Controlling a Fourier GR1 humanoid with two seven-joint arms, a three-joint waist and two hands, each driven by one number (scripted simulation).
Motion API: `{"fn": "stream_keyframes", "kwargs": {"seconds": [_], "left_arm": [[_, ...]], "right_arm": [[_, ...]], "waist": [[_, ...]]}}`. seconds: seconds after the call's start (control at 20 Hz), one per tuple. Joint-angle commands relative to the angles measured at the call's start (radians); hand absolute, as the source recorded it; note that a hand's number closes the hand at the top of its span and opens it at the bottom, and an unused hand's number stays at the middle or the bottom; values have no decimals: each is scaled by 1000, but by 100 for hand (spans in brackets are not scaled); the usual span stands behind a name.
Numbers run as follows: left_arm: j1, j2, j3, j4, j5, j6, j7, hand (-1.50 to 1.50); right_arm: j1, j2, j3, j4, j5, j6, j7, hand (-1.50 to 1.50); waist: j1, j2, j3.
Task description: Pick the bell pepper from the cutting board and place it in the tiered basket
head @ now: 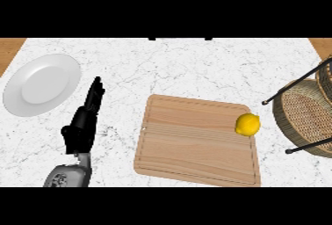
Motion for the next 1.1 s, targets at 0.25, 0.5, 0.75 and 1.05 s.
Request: {"fn": "stream_keyframes", "kwargs": {"seconds": [0.25, 0.5, 0.75, 1.05], "left_arm": [[-17, 12, 24, 88, 23, -6, -90, 0], [-65, 33, 20, -27, 21, -4, 65, 0], [41, 6, -34, -72, 0, 1, 6, 0], [-26, 4, -9, -12, 1, 9, 29, 0]], "right_arm": [[74, -191, 26, 226, -14, -167, -104, 150], [12, -45, -103, 362, -40, -228, 11, -150], [56, -36, -143, 460, -118, -299, -57, -150], [-111, -54, -314, 486, -251, -317, 64, -150]], "waist": [[4, 5, 1], [10, 3, 2], [12, 4, 2], [1, 2, 1]]}}
